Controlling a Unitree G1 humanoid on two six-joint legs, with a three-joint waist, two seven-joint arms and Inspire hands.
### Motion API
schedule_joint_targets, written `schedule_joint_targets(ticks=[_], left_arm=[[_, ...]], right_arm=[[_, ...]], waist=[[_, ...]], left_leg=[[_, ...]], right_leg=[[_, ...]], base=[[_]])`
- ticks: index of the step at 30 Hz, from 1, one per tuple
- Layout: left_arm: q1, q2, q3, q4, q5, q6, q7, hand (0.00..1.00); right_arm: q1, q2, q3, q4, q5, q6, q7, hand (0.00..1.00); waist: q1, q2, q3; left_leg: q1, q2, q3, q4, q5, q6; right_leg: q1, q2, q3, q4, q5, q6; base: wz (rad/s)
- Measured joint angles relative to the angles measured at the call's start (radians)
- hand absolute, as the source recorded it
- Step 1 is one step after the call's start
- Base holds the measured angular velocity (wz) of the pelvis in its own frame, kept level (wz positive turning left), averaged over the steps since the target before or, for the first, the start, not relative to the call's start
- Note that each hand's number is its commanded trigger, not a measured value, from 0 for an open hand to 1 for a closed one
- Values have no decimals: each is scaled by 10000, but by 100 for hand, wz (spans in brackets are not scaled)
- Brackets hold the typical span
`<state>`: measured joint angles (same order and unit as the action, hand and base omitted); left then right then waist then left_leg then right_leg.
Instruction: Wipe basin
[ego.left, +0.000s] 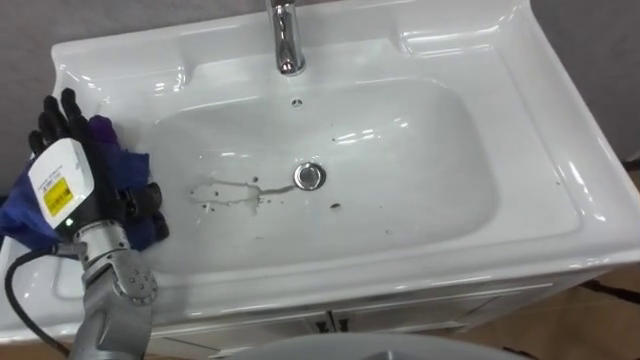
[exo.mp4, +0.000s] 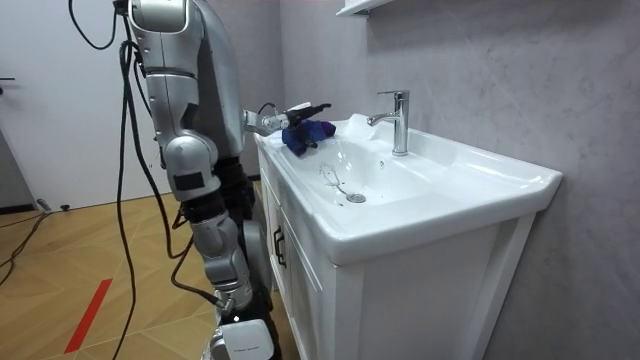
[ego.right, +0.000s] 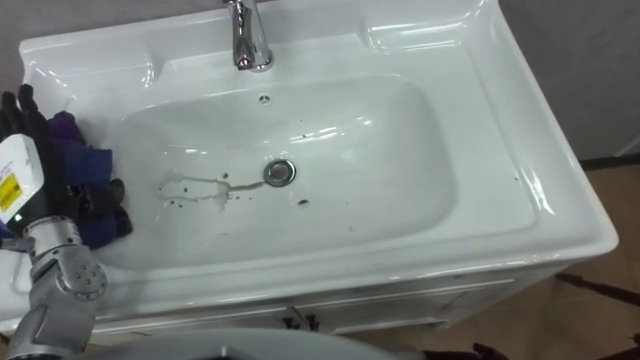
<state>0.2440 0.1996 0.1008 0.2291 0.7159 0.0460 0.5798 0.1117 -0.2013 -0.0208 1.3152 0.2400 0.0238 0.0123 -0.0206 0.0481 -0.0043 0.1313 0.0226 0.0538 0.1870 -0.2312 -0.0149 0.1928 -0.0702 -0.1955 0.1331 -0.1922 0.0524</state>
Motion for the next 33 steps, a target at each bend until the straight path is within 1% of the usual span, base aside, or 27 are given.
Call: schedule_joint_targets(ticks=[3,6,8,12,13,16,21,22,26,30,33], left_arm=[[32,-5,-11,100,-83,53,23,0],[84,-67,-15,347,-83,218,27,0],[135,-110,-16,365,-89,217,33,0],[172,-138,-39,722,-315,103,122,0],[150,-142,-64,1017,-407,-22,184,0],[130,-141,-61,1325,-491,-120,177,0],[112,-140,46,1383,-484,-115,176,0],[130,-141,66,1359,-480,-113,166,0],[189,-142,141,1240,-479,-113,137,0],[135,-144,132,1236,-506,-112,-5,0],[128,-144,131,1341,-591,-106,-34,0]], right_arm=[[43,4,8,-56,191,30,-30,0],[59,-11,3,-118,190,205,-67,0],[68,-15,3,-134,188,219,-100,0],[59,-81,2,-127,161,223,-127,0],[60,-119,-9,-89,162,218,-127,0],[72,-173,-14,-48,161,222,-126,0],[64,-173,-14,-104,150,473,-161,0],[62,-173,-14,-121,77,572,-192,0],[69,-173,-11,-126,-306,716,-240,0],[106,-177,-6,-124,-571,947,-244,0],[109,-174,-14,-125,-589,1028,-336,0]], waist=[[9,21,-13],[8,72,-43],[11,77,-48],[12,107,-38],[-1,145,-59],[-1,205,-81],[27,166,-86],[30,151,-88],[84,91,-109],[247,19,-146],[287,32,-141]], left_leg=[[-9,-1,1,-9,0,0],[-8,-1,2,-13,0,0],[-7,-1,-1,-14,0,0],[18,-3,-10,-11,0,0],[34,-2,0,-15,0,0],[58,2,12,-45,24,-23],[152,2,103,-195,87,-38],[156,2,108,-194,91,-42],[201,4,114,-189,104,-47],[257,8,120,-195,105,-46],[389,17,218,-234,105,-46]], right_leg=[[5,0,8,5,0,0],[-6,2,10,6,0,0],[-4,2,6,6,0,0],[-5,2,-10,8,0,0],[-5,2,-8,9,0,0],[-4,5,-8,12,0,0],[-12,-1,2,-6,-20,-25],[-15,-1,4,-8,-25,-33],[-15,0,4,-4,-32,-42],[18,2,9,17,-32,-43],[147,7,81,22,-32,-43]], base=[[0],[0],[0],[0],[0],[0],[-5],[-4],[0],[-1],[-7]])
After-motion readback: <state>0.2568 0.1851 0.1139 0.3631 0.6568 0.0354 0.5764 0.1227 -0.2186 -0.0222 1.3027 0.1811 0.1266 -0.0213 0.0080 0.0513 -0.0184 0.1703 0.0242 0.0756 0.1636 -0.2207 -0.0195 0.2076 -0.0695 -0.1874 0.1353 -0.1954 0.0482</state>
